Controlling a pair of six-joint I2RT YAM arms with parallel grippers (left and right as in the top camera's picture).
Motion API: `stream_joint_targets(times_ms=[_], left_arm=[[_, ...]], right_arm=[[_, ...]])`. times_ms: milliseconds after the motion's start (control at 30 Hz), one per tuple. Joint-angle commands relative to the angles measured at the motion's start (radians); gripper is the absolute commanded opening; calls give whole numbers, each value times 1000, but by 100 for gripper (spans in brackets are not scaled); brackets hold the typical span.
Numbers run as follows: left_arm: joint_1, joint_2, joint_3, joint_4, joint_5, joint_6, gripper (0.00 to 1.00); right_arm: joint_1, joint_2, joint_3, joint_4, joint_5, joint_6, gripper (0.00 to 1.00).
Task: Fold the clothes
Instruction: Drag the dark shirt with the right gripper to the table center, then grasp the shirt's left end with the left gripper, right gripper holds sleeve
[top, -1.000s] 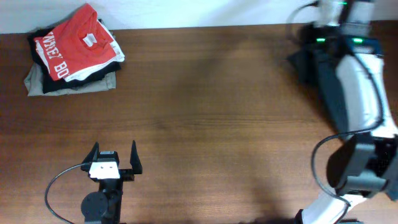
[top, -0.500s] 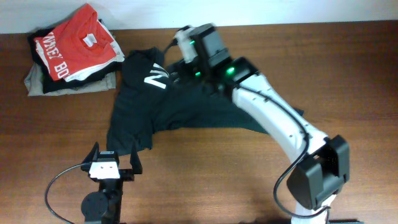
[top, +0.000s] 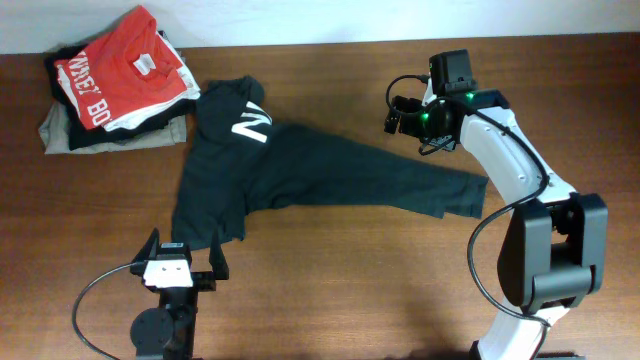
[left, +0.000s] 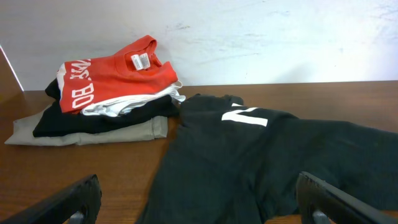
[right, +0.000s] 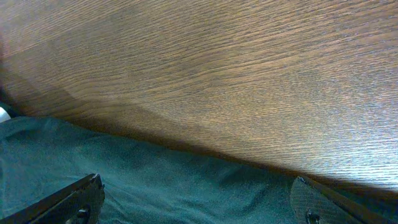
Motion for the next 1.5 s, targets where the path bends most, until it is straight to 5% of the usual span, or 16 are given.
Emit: stream_joint_targets(times_ms=[0,133,167,267,400,467,567,633,700,767,867,933,967,1167,1200,1467], left_arm=[[4,-2,-6,-1,7,12,99],[4,-2,-5,86,306,-137,99],[4,-2,-5,229,417,-139,99],[5,1,29,341,441,-138,99],[6,220,303,63,391,-55,99],[6,549,603,-195,393,39,99],[6,846,792,-248,617,38,99],[6,985,848,-299,499,-42,99],[6,1134,985,-603,119,-196,99],[6,1284,1096,-757,-77,-213,99],[6,1455,1099,-682,-72,-215,99],[11,1567,1099,-681,-218,-325,99],[25,1609,1099,-694,-238,-397,99],[161,1742,1094,-750,-16,-354,97],[163,1749,1076,-750,2,-336,90],[164,1764,982,-722,-48,-348,78]], right_arm=[[-8,-8,-2,2,-8,8,99],[-8,-8,-2,3,-41,8,99],[-8,-8,-2,5,-34,8,99],[-8,-8,-3,11,-34,8,99],[-7,-7,-3,11,-31,8,99],[-7,-7,-3,11,-31,8,99],[-7,-7,-3,10,-31,8,99],[-7,-7,-3,-2,-31,8,99],[-7,-7,-3,0,-31,8,99],[-7,-7,-3,8,-31,8,99],[-7,-7,-3,13,-31,8,99],[-7,-7,-3,14,-28,8,99],[-7,-7,-3,14,-17,8,99],[-8,-7,-3,22,37,8,99],[-8,-7,-3,22,37,8,99],[-8,-7,-3,21,38,8,99]])
